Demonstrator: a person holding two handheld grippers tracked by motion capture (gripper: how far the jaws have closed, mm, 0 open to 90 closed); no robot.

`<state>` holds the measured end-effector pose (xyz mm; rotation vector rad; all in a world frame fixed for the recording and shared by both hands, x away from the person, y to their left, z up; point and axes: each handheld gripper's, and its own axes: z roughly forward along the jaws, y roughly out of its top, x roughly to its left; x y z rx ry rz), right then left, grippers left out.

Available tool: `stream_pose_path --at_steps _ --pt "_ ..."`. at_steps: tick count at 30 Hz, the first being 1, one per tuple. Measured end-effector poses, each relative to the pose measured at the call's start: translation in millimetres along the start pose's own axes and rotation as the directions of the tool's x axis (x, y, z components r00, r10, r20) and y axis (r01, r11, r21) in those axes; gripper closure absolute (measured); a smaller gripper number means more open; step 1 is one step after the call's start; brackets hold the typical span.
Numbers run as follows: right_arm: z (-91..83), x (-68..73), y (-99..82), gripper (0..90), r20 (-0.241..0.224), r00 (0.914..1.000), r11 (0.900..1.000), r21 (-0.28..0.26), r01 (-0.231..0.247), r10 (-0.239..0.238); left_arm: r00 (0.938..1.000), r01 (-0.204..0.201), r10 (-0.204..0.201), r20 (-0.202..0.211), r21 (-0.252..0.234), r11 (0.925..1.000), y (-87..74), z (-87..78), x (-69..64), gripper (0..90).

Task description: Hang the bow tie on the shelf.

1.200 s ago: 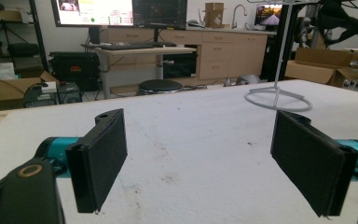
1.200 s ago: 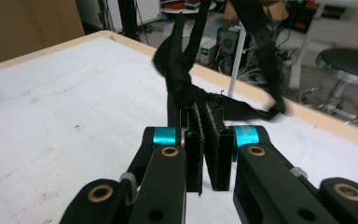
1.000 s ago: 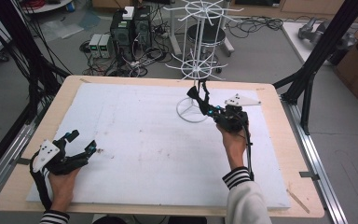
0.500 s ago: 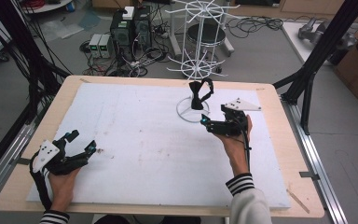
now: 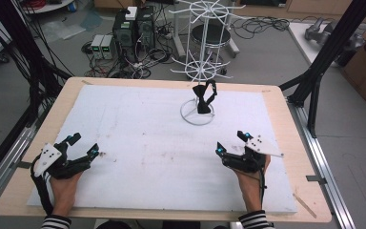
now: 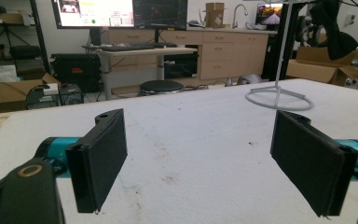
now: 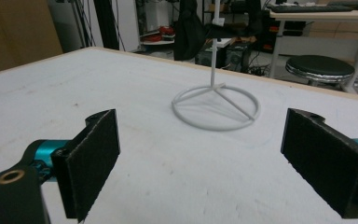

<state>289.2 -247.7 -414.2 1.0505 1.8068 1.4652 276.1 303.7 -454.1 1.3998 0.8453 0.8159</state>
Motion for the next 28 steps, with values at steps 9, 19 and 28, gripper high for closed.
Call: stream_pose_path --at_steps 9,19,28 --pt "-9.2 -0.4 -27.4 10.6 0.049 0.9983 0.9976 -0.064 -0.028 0.031 1.0000 0.001 -0.001 -0.001 0.002 1.0000 0.1 0.2 0.2 18.8" --pt "-13.0 4.2 -40.9 10.6 0.071 0.9974 0.9939 -0.110 0.000 0.008 1.0000 0.004 -0.004 -0.003 0.003 1.0000 0.0 0.3 0.2 18.8" --pt "-13.1 3.6 -41.5 10.6 0.079 0.9966 0.9938 -0.110 -0.015 0.024 1.0000 -0.004 0.004 -0.004 -0.016 0.9999 -0.7 -1.1 -0.9 18.8"
